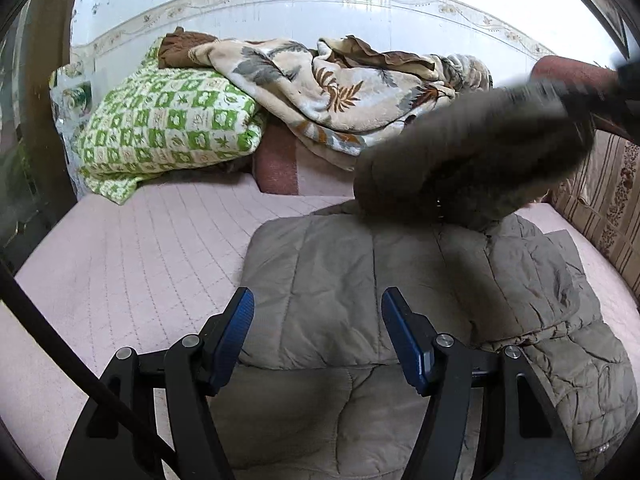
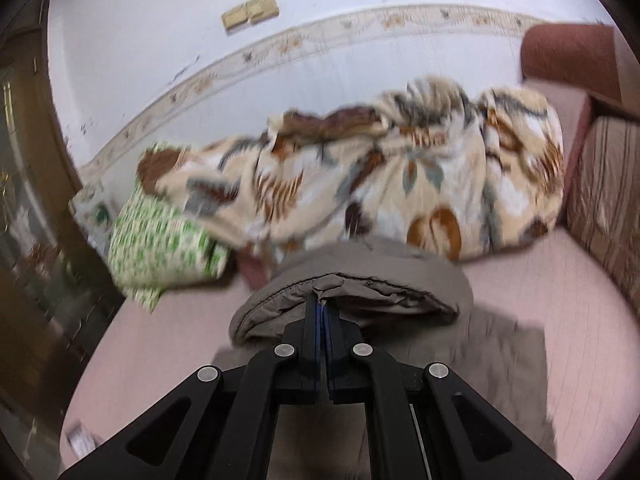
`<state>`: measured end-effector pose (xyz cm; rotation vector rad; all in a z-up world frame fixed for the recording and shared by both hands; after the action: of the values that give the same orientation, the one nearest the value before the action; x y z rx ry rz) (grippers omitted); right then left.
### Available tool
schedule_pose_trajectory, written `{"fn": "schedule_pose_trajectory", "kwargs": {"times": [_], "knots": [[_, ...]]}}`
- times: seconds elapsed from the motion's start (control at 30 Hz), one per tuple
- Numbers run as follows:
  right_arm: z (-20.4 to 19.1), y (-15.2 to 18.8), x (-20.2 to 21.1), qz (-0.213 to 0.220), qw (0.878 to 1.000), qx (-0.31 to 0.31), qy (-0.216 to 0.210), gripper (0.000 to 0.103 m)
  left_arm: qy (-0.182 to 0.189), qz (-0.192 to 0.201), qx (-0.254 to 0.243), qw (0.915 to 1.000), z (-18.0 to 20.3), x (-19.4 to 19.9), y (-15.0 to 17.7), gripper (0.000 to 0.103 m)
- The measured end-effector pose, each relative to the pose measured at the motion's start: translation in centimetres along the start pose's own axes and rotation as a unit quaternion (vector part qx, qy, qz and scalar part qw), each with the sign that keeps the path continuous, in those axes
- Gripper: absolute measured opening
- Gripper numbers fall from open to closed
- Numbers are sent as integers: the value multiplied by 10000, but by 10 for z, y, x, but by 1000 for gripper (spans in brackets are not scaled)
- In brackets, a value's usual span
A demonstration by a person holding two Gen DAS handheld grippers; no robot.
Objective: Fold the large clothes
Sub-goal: 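Grasp the hood with the right gripper and fold it onto the jacket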
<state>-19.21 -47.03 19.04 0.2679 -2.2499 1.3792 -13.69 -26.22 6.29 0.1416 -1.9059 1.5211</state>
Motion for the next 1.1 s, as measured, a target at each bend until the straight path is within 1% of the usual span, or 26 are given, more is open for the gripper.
{"fn": "schedule_pose_trajectory", "kwargs": {"times": [0.1,0.17,0.3,0.4,0.43,0.5,0.57,0.63,0.7,0.73,0.8,0.83,0.87,0.9,0.93,0.97,1.03,1.1], "knots": [[4,49,-1,-202,9997,-166,20,3,-30,37,-40,10000,1,1,0,66],[10,78,-12,-387,9988,-308,47,3,-4,2,-35,10000,2,-2,0,66],[30,141,-52,-949,9939,-523,217,3,30,-74,-48,10000,5,-7,1,66],[50,176,-83,-1346,9873,-796,290,2,81,-97,-29,9999,6,-10,0,66],[55,181,-89,-1385,9861,-860,315,2,105,-112,-15,9999,7,-11,0,66],[61,182,-95,-1411,9851,-957,218,3,160,-162,11,9997,8,-13,1,66],[61,177,-90,-1437,9848,-967,145,4,181,-196,28,9996,8,-16,1,66],[57,176,-79,-1621,9834,-813,96,5,170,-212,44,9996,7,-18,1,66],[50,173,-60,-1669,9828,-776,-120,5,181,-206,85,9996,6,-17,0,66],[46,168,-50,-1606,9838,-766,-226,5,180,-195,108,9996,5,-17,0,66],[39,145,-30,-1225,9904,-571,-273,5,178,-169,124,9996,5,-16,-1,66],[38,132,-24,-1013,9935,-443,-251,5,169,-170,109,9997,5,-15,-1,66],[40,111,-22,-727,9970,-237,-96,5,156,-173,91,9997,6,-15,0,66],[43,100,-25,-587,9981,-164,48,7,146,-177,71,9997,6,-16,0,66],[52,88,-32,-434,9988,-159,177,15,131,-179,40,9997,7,-15,1,66],[58,83,-39,-381,9988,-188,251,26,112,-175,24,9998,7,-15,1,66],[80,85,-62,-415,9969,-310,593,27,106,-157,8,9998,7,-15,1,66],[98,109,-92,-837,9926,-613,624,27,129,-144,34,9998,6,-14,-1,66]]}}
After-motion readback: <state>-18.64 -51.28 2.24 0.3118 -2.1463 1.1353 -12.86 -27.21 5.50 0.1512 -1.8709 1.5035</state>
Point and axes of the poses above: each gripper's, at about its wrist camera, not at the fingertips, and x roughly against the way its jaws point, z to its right, y to its underside, the point moved 7 cm from there along -x, roughly the way its jaws point, and after that the axes turned 8 degrees about -y, right-handed, at the moved point
